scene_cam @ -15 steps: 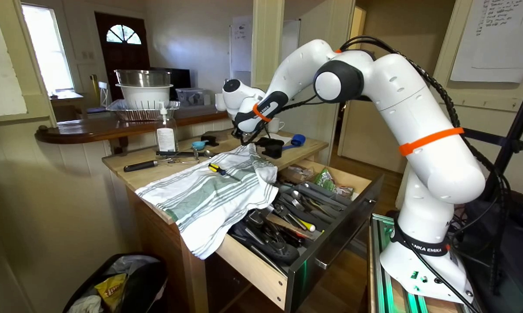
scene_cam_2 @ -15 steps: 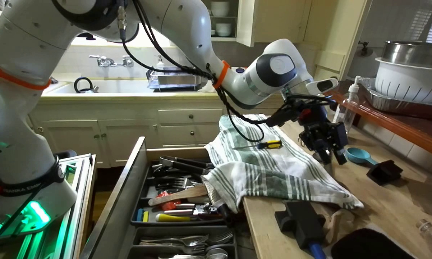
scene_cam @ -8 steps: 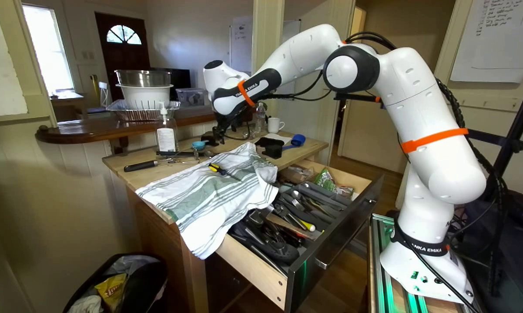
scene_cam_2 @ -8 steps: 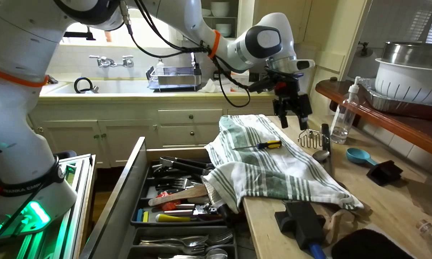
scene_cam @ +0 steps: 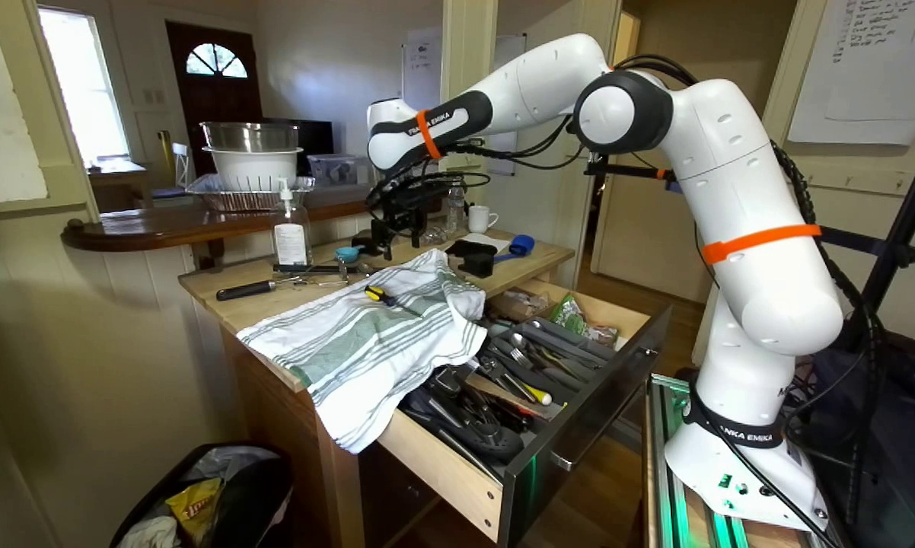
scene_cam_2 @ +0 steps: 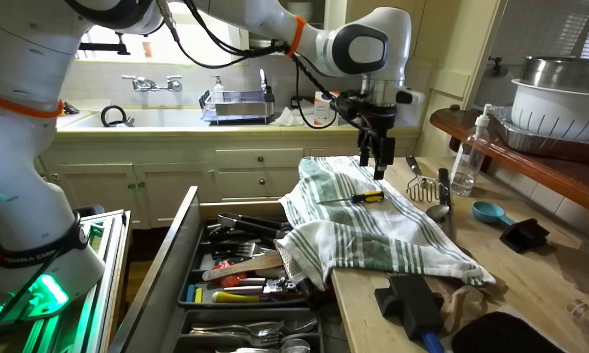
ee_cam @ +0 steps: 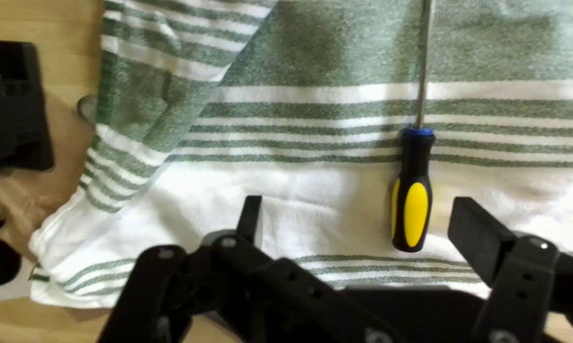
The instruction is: Unfold the green and white towel and lay it out on the countertop.
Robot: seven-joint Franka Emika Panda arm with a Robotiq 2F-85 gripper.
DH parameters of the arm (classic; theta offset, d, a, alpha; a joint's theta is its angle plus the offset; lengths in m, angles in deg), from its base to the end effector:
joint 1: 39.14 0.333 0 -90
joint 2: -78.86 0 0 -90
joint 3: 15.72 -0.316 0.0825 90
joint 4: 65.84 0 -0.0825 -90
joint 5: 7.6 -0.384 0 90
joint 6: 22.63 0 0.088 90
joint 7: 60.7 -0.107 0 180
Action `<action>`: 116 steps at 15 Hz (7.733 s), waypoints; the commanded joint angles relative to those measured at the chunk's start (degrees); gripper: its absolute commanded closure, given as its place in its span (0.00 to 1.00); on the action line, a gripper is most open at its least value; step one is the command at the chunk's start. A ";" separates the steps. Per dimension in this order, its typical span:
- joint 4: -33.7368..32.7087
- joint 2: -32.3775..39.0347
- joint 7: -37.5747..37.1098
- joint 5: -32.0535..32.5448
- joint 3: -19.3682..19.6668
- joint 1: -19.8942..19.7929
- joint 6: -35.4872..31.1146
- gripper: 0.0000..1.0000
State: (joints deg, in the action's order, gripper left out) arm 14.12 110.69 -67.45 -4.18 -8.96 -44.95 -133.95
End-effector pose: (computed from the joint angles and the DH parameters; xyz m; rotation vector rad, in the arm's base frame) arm 0.6964 -0.1432 0.3868 2.9907 -0.4488 -0.0162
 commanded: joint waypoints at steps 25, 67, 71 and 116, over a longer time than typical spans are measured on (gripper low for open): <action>13.85 3.26 18.61 -13.36 -6.80 -4.39 -35.88 0.17; -26.12 26.02 52.50 7.16 -7.48 -10.61 -40.63 0.92; -32.95 32.14 69.56 4.92 -14.09 -15.31 -39.08 0.92; -25.36 7.82 28.54 -2.32 5.22 -7.43 9.34 0.00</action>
State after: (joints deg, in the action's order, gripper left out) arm -22.52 125.11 -33.81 -3.40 -2.81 -52.46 -123.61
